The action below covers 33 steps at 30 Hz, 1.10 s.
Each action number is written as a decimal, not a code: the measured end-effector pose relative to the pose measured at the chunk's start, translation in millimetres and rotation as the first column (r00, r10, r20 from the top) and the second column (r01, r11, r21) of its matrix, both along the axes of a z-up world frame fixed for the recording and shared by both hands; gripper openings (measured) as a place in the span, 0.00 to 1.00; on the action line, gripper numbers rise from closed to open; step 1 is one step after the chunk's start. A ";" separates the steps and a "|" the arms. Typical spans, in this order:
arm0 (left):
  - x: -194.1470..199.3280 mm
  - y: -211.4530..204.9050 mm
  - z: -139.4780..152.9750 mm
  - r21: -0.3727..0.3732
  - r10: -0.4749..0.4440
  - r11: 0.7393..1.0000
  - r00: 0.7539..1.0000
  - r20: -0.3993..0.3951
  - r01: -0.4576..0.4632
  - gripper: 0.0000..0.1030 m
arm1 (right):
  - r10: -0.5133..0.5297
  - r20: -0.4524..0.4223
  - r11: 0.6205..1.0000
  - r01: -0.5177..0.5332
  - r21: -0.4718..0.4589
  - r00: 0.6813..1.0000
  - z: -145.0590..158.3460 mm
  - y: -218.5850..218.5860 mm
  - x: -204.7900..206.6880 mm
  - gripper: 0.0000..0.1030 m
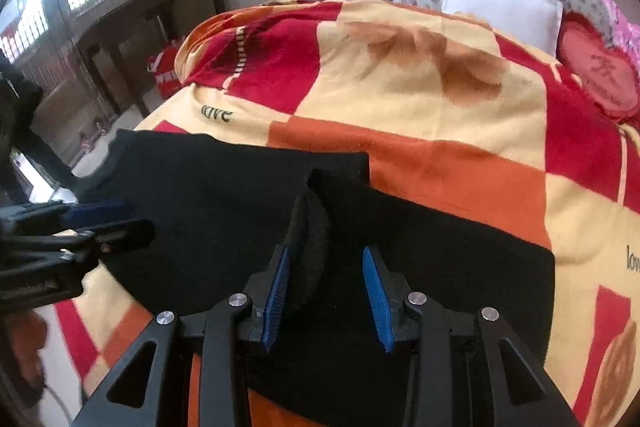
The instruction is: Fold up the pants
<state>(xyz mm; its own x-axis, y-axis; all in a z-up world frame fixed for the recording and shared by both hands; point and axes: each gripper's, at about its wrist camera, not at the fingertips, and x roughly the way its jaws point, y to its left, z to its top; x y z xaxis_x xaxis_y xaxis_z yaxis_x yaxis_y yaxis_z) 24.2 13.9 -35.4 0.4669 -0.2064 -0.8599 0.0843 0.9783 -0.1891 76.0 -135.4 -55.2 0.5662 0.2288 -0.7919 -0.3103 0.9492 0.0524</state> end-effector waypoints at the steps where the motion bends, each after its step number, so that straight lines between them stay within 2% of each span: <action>1: -0.8 1.7 0.2 -0.003 0.003 1.000 1.000 -0.001 -0.003 0.44 | 0.008 -0.002 1.000 -0.008 0.003 1.000 2.8 1.1 -0.1 0.35; 4: -3.0 7.1 0.2 -0.027 0.009 1.000 1.000 -0.014 -0.009 0.44 | 0.038 0.025 0.998 -0.040 0.055 0.999 19.2 7.3 0.7 0.36; 9: -13.0 21.3 3.0 -0.089 0.011 0.996 0.999 -0.040 -0.014 0.44 | 0.121 0.025 0.985 -0.123 0.118 0.992 25.9 33.2 15.1 0.43; 12: -23.9 46.6 7.5 -0.126 0.065 0.990 0.997 -0.046 -0.070 0.46 | 0.206 0.008 0.972 -0.206 0.109 0.978 24.1 63.6 28.5 0.45; 14: -32.2 68.4 7.2 -0.146 0.135 0.979 0.990 -0.047 -0.140 0.62 | 0.253 -0.010 0.959 -0.250 0.131 0.967 21.9 82.4 35.7 0.45; 15: -35.4 75.9 5.9 -0.147 0.163 0.975 0.985 -0.050 -0.168 0.65 | 0.271 -0.018 0.952 -0.266 0.151 0.962 20.5 92.9 41.1 0.45; 17: -40.6 93.4 0.3 -0.146 0.219 0.963 0.973 -0.069 -0.227 0.65 | 0.306 -0.025 0.940 -0.298 0.167 0.952 17.0 110.5 48.9 0.46; 21: -41.6 117.3 -12.0 -0.174 0.300 0.932 0.947 -0.119 -0.317 0.65 | 0.366 -0.030 0.924 -0.359 0.136 0.930 8.3 149.6 64.3 0.46; 24: -38.1 124.5 -19.2 -0.212 0.314 0.916 0.938 -0.146 -0.339 0.65 | 0.416 -0.026 0.906 -0.411 0.102 0.909 4.3 172.1 76.7 0.46; 28: -31.2 121.2 -18.5 -0.211 0.315 0.918 0.940 -0.128 -0.336 0.67 | 0.499 -0.056 0.866 -0.495 0.071 0.865 -5.8 196.6 92.5 0.47; 30: -27.9 120.0 -18.3 -0.213 0.319 0.917 0.940 -0.116 -0.338 0.70 | 0.515 -0.070 0.857 -0.512 0.053 0.854 -11.3 203.6 97.2 0.47; 33: -23.9 120.7 -18.7 -0.218 0.323 0.915 0.941 -0.103 -0.338 0.73 | 0.551 -0.077 0.833 -0.544 0.097 0.831 -17.1 212.8 103.7 0.48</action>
